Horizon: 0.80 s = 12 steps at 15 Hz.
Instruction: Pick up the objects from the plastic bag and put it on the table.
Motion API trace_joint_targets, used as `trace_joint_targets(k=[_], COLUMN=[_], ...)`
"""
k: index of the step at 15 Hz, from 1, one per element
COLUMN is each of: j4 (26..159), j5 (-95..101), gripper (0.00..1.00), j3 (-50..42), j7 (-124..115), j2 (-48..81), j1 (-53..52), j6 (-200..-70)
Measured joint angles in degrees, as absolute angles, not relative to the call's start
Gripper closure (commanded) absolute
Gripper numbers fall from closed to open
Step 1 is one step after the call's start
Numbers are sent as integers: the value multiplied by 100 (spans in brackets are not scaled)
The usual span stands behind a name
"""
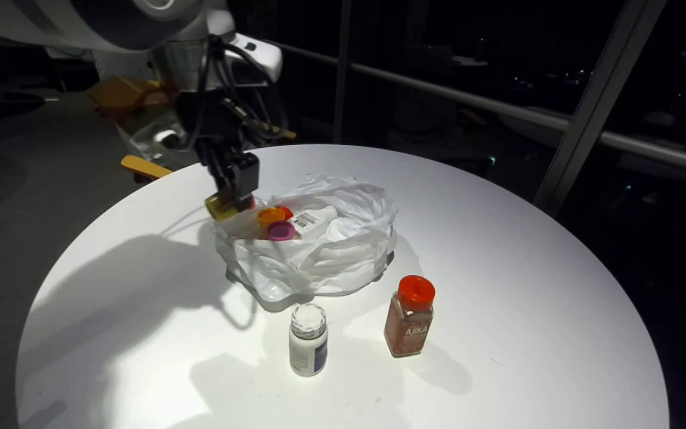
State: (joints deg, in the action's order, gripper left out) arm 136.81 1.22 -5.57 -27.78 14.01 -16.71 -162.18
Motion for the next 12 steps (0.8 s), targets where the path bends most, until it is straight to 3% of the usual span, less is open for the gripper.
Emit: trace_joint_targets(k=[5, 10, 11, 12], j4=[14368, 14308, 14267, 14220], j5=[-129, -126, -126, -126], gripper=[77, 77, 65, 27], j3=[187, 223, 212, 194], j7=[-2573, -2398, -2359, -2330], j2=[1276, 1863, 2015, 2153], j1=[-1636, -1514, -1478, -1453], j6=[-16113, -16131, -16131, -16130])
